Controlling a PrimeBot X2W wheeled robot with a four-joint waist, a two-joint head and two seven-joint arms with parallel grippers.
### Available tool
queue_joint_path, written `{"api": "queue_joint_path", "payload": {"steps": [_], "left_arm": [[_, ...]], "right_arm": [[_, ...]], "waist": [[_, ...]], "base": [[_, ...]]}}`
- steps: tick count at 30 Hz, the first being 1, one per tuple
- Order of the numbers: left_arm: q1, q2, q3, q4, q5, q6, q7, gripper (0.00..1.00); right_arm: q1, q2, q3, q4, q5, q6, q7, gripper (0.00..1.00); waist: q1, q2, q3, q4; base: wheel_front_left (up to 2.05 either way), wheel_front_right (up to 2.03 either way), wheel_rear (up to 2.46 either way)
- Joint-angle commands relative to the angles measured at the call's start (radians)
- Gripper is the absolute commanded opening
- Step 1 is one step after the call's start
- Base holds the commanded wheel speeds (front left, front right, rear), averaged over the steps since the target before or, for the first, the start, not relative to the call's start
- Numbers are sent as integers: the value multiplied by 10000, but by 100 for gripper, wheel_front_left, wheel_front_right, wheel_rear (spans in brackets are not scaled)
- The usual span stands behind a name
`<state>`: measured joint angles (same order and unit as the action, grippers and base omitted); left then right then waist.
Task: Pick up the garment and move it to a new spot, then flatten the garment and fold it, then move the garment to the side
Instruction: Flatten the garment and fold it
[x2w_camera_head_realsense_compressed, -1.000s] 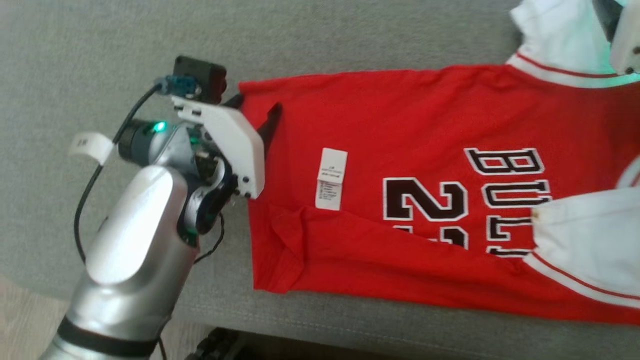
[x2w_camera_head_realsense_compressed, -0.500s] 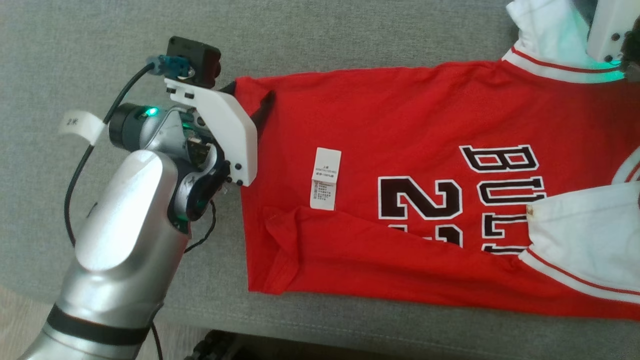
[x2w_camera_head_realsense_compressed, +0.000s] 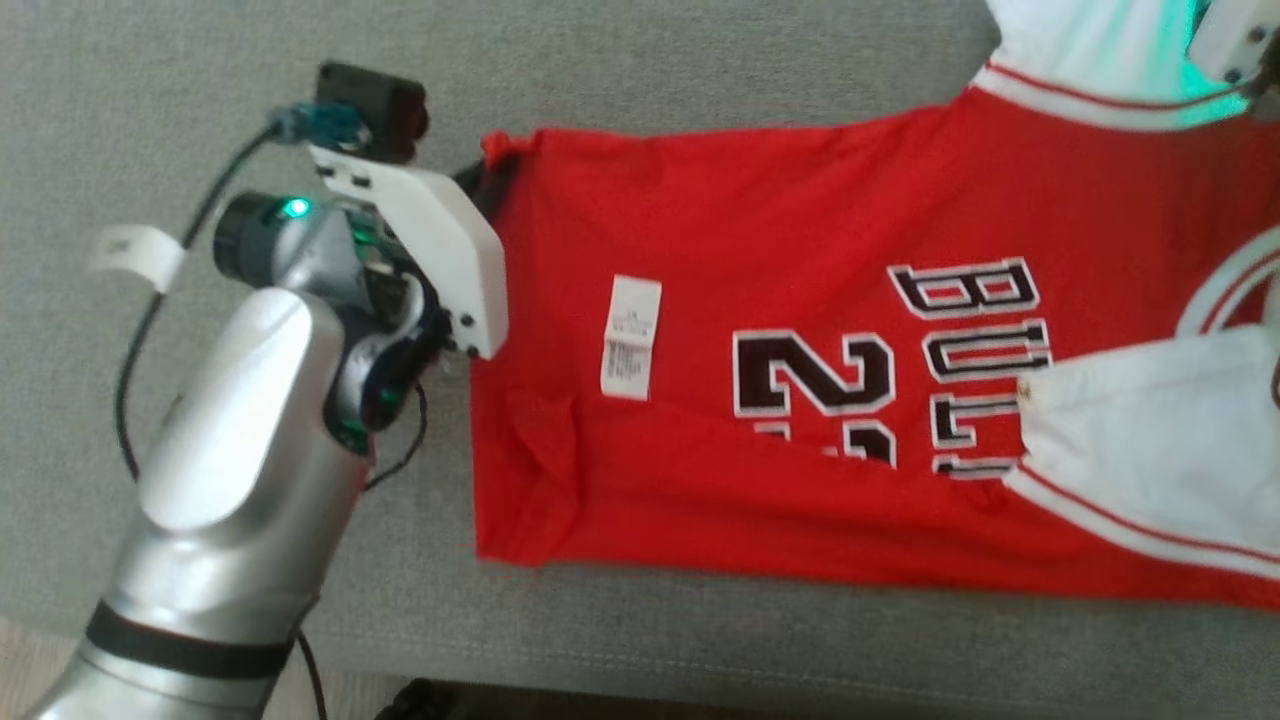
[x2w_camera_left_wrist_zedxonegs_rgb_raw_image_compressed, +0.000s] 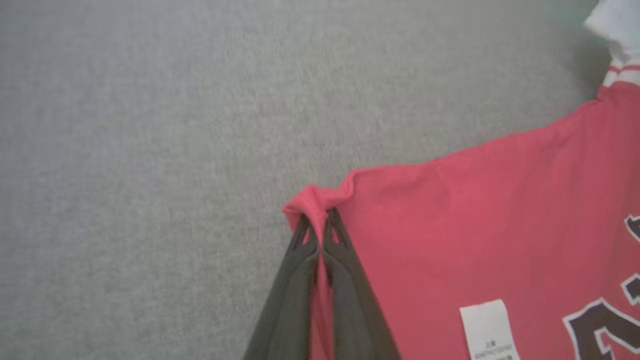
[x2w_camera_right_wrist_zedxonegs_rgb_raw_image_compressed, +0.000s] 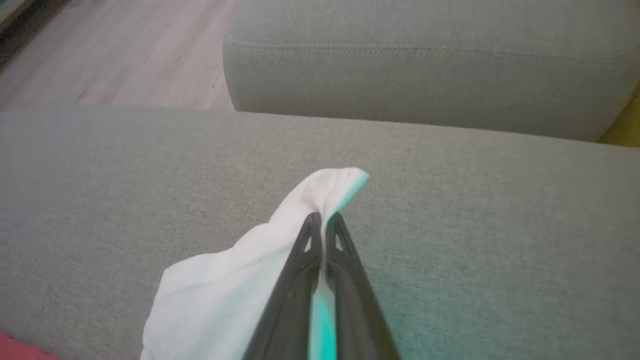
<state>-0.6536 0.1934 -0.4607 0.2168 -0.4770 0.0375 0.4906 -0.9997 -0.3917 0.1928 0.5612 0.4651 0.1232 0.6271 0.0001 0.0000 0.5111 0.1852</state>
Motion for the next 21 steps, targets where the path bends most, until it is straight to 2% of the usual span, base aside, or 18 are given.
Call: {"api": "queue_joint_path", "payload": {"steps": [1, 6, 10, 14, 18, 21], "left_arm": [[-512, 385, 567, -434, 22, 104, -183, 0], [-322, 417, 818, -831, -161, 168, -522, 0], [441, 553, 1066, -1558, -455, 254, -735, 0], [1523, 773, 1253, -2364, -759, 307, -869, 0], [2756, 1108, 1567, -2985, -949, 549, -988, 0], [3822, 1343, 1962, -3536, -1094, 827, -1245, 0]], "right_arm": [[-369, 79, -97, -436, 77, 75, -247, 0], [14, -220, 96, -1110, 407, 75, -532, 0], [1298, -952, 415, -2700, 915, 75, -431, 0], [3334, -1575, 245, -4487, 1295, 75, -83, 0], [5334, -1693, 1, -5990, 1339, 75, 378, 0], [6618, -1423, -229, -6715, 1255, 75, 743, 0]], "waist": [[-1, 0, -107, -119], [-1, 0, -343, -341], [-1, 0, -580, -622], [-1, 0, -903, -924], [-1, 0, -1223, -1329], [-1, 0, -1444, -1618]], "base": [[0, 0, 0], [0, 0, 0], [0, 0, 0], [0, 0, 0], [0, 0, 0], [0, 0, 0]]}}
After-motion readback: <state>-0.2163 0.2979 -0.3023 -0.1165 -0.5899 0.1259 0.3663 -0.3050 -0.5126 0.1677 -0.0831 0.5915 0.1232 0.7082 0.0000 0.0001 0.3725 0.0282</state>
